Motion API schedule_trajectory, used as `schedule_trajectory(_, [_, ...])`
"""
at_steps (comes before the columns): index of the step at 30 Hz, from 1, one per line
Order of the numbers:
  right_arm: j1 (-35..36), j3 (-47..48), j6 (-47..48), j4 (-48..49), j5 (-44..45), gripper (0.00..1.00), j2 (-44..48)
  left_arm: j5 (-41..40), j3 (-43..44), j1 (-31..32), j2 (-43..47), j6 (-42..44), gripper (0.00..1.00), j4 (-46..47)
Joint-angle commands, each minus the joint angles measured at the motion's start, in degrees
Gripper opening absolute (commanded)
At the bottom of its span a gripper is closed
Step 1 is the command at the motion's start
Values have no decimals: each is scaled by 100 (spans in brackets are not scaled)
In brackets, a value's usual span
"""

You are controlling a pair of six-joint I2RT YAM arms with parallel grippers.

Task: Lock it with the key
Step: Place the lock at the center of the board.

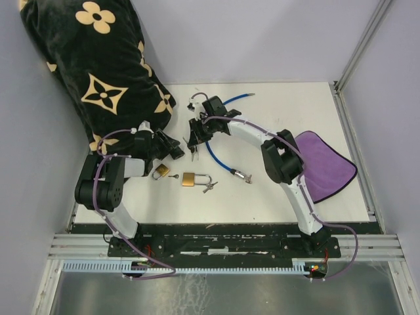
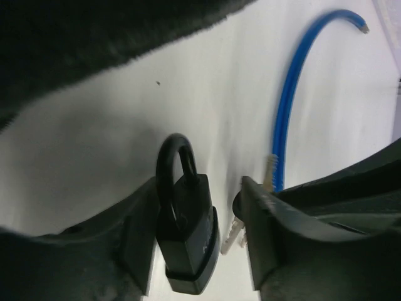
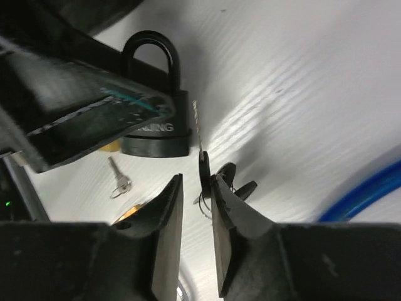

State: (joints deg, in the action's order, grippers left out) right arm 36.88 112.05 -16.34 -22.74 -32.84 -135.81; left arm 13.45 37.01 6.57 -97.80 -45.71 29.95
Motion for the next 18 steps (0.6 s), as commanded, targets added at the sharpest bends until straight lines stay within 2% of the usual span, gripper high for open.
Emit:
schedule_trajectory(1, [-23, 766, 270, -678, 725, 39, -222, -574, 260, -58, 355, 255, 65, 146])
schedule_trajectory(2, [-22, 808, 398, -748, 776, 44, -176, -657, 285, -51, 471, 274, 71, 74])
schedule_trajectory(5, [-31, 758, 1219, -1069, 933, 49, 209, -770, 295, -66, 893, 510, 76, -114])
schedule_trajectory(11, [-67, -730, 2952, -1359, 1176, 57, 1801, -1054, 195, -98, 1953, 863, 97, -818])
schedule_trajectory(12, [-63, -940, 3117, -1431, 1307, 57, 1961, -984, 152, -117, 2119, 840, 100, -866])
schedule_trajectory(18, [-19, -1609, 3555, -1792, 1742, 58, 2157, 373, -526, -201, 2918, 337, 100, -174])
